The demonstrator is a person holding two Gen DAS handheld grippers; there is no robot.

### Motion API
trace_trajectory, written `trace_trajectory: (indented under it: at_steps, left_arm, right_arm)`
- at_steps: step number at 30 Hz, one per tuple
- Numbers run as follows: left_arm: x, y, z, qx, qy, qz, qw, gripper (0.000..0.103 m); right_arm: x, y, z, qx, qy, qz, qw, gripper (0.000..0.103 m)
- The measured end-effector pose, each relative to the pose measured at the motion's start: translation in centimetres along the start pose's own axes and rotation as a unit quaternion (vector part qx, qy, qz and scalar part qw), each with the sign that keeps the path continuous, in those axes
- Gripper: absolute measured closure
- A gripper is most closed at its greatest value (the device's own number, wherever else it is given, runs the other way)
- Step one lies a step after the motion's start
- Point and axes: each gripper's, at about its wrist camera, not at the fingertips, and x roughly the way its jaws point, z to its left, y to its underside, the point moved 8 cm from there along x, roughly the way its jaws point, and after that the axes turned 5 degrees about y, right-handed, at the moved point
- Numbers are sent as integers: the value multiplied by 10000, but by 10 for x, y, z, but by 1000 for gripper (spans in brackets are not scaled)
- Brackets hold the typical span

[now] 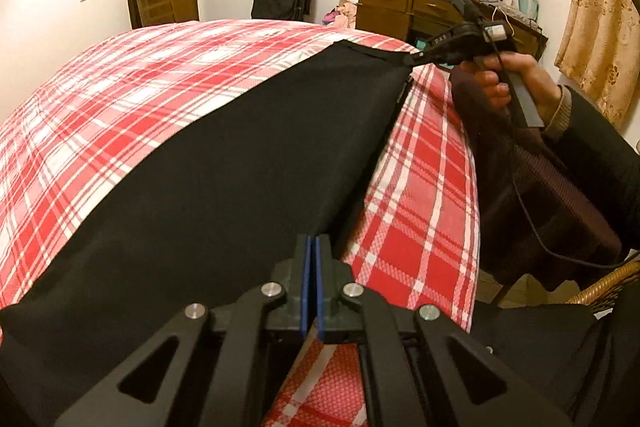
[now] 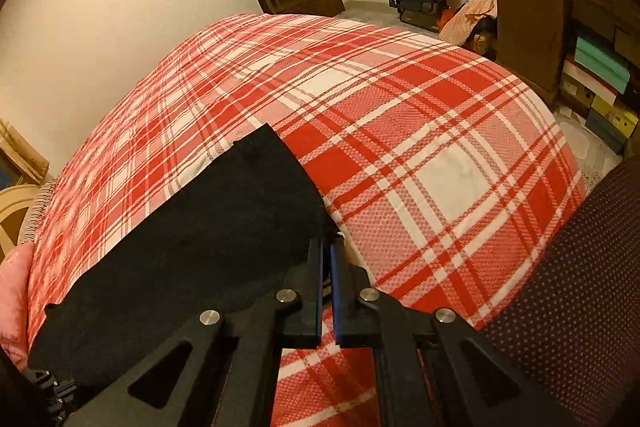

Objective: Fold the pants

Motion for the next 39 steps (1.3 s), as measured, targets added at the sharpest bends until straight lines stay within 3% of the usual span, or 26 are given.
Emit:
trace_trajectory:
  at_steps: [9,13,18,21,22,25,27,29,31,34,36,39]
  left_arm:
    - [6,9,-1,-78,111,48,9999,101]
    - [-8,4,4,-375,322,-195,9986,101]
    - [-5,5,-1,-133,258,-95,9995,101]
    - [5,12,4,-164,28,17,9999,95]
    - [4,12,5,-223,80,3,9997,95]
    - [-12,9,5,-281,58,-188,9994,89]
    - [-31,9,5,-189,-83,-382,9991,72]
    - [-55,14,11,-160,-288,-605,9976,55]
    - [-75,27,27,-281,-550,-711,9956,53]
    - [-94,59,57,-563,-1058,-624,9908,55]
    - [-101,79,74,-847,-1176,-550,9879,56]
    - [-100,111,87,-1214,-1160,-400,9850,56]
  right_arm:
    - [9,7,-4,-64,236,71,9997,100]
    - [-8,-1,-1,-18,117,-124,9999,100]
    - [14,11,-6,-139,310,156,9993,100]
    - [7,8,-2,-344,306,53,9989,99]
    - [5,7,-3,-299,336,24,9990,91]
    - [-6,5,-8,-214,661,-105,9975,43]
    - [-21,3,0,-289,701,-312,9966,42]
    - [-34,2,20,-557,763,-501,9943,42]
    - [-48,6,53,-936,615,-677,9914,42]
    - [-58,31,127,-1669,-164,-617,9839,42]
    - [-65,61,178,-2259,-700,-496,9704,42]
    - [-68,124,256,-3250,-1518,-148,9334,42]
